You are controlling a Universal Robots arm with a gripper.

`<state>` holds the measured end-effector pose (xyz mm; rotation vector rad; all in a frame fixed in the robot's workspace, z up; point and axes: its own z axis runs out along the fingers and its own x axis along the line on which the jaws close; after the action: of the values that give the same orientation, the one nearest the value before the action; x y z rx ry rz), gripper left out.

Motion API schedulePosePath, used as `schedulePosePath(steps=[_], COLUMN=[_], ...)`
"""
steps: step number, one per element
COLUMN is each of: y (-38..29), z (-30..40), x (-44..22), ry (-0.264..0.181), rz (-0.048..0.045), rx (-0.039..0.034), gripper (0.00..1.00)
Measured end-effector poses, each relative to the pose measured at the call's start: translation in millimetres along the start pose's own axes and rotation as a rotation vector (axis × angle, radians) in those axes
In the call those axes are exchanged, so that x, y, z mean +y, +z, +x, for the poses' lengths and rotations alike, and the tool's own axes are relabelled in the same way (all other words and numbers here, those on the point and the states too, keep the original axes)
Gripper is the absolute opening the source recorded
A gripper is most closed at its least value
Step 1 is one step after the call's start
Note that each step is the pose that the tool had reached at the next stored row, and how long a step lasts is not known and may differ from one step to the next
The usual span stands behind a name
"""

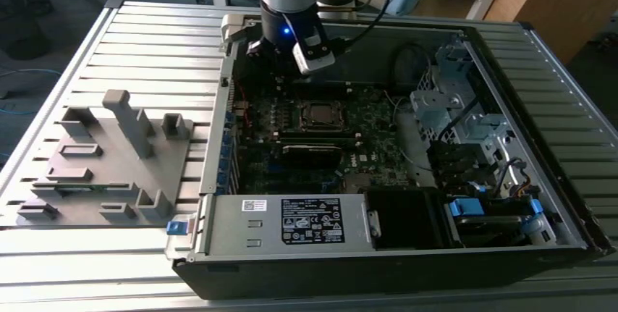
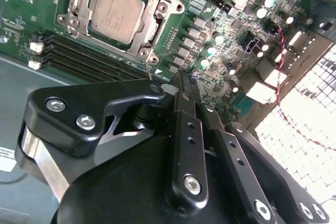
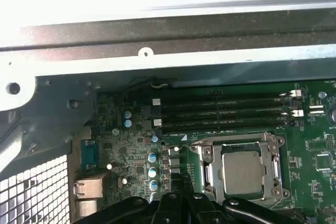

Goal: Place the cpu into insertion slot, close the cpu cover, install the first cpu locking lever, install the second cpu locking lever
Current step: 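Install the first cpu locking lever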

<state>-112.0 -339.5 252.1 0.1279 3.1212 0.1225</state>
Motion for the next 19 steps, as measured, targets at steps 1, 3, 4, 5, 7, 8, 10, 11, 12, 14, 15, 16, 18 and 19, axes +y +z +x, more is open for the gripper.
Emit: schedulePosePath(steps=[1,3,4,5,7,8,10,11,12,14,15,16,18,19], y=[0.2,0.8,1.1,1.3,1.7,1.9,2.1,2.2,2.1,2.1,2.1,2.1,2.2,2.3], z=[0.2,0.6,0.8,0.9,1.2,1.2,1.5,1.5,1.5,1.5,1.5,1.9,3.6,4.8], x=[0.0,-0.1,-0.1,-0.2,-0.2,-0.2,-0.2,-0.2,-0.2,-0.3,-0.4,-0.4,-0.5,-0.6], ry=[-0.009,-0.031,-0.041,-0.051,-0.070,-0.079,-0.090,-0.091,-0.091,-0.091,-0.092,-0.091,-0.091,-0.091], rz=[0.0000,-0.0002,-0.0004,-0.0008,-0.0050,-0.0093,-0.0184,-0.0185,-0.0185,-0.0185,-0.0226,-0.0293,-0.0352,-0.0363], rx=[0.0008,0.0025,0.0033,0.0041,0.0059,0.0067,0.0080,0.0081,0.0081,0.0082,0.0084,0.0087,0.0089,0.0088], gripper=[0.10,0.10,0.10,0.10,0.10,0.10,0.10,0.10,0.10,0.10,0.10,0.10,0.10,0.10])
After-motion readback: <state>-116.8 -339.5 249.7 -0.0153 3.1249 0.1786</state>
